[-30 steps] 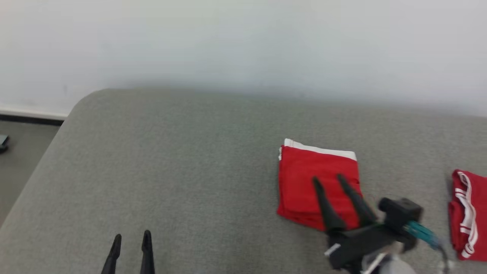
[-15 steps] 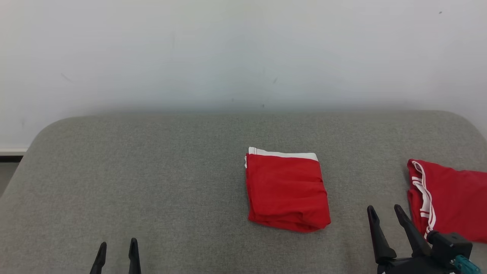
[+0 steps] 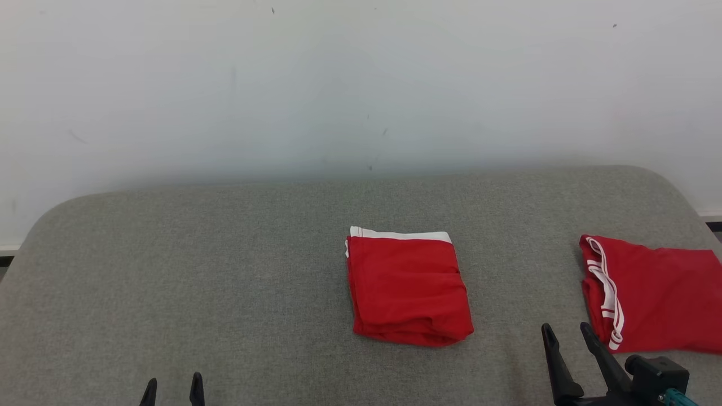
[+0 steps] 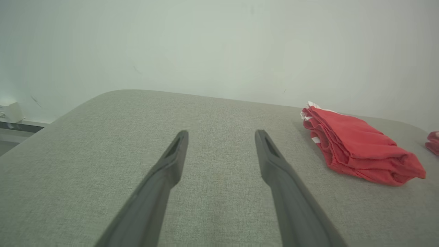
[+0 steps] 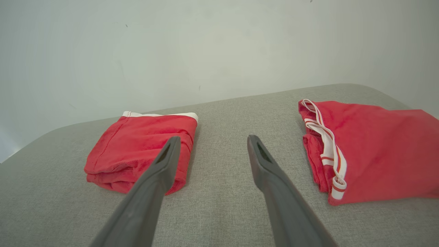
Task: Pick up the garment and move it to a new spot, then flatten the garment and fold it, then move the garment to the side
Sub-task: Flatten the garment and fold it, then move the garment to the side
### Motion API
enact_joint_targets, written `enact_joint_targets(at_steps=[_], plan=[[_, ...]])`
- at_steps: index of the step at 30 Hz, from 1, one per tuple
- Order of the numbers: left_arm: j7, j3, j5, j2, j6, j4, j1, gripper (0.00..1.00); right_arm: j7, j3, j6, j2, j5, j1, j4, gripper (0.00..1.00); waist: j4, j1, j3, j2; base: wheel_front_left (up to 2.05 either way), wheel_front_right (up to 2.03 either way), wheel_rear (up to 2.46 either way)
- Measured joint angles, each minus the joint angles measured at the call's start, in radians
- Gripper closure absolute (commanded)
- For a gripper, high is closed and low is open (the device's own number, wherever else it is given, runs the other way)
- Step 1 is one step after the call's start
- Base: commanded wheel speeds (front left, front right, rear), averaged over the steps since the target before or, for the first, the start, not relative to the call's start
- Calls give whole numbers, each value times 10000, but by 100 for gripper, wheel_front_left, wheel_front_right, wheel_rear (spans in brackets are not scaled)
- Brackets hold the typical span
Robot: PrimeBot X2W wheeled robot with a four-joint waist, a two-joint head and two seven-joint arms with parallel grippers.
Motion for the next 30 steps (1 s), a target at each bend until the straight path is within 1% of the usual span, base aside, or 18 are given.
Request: enact_joint_targets(at_steps=[10,17,20,22,24,27,30], plan=[[0,-38,21,-4,-10,38,67,0,-31,59,0,61,81,-24,123,0,-63,0,-10,0,0,0,0],[0,-84,17,-4,-23,38,67,0,186,157,0,67,21,-129,188,0,-108,0,57,0,0,0,0],[0,-65,8,-6,-23,17,75,0,460,267,0,132,128,-391,82,0,-158,0,74,0,0,0,0],[0,-27,6,-4,-23,-13,90,0,880,320,0,184,242,-794,-38,0,-229,0,100,0,0,0,0],[0,-48,-13,-8,-23,-71,92,0,1519,391,0,174,284,-1359,-169,0,-270,0,155,0,0,0,0],[0,-96,-82,-10,-23,-194,93,0,2890,558,2,247,433,-2365,-219,0,-265,1,272,1,0,0,0],[0,-238,-109,-8,-23,-268,82,0,4834,575,2,414,564,-3274,247,0,-186,1,407,1,0,0,0]])
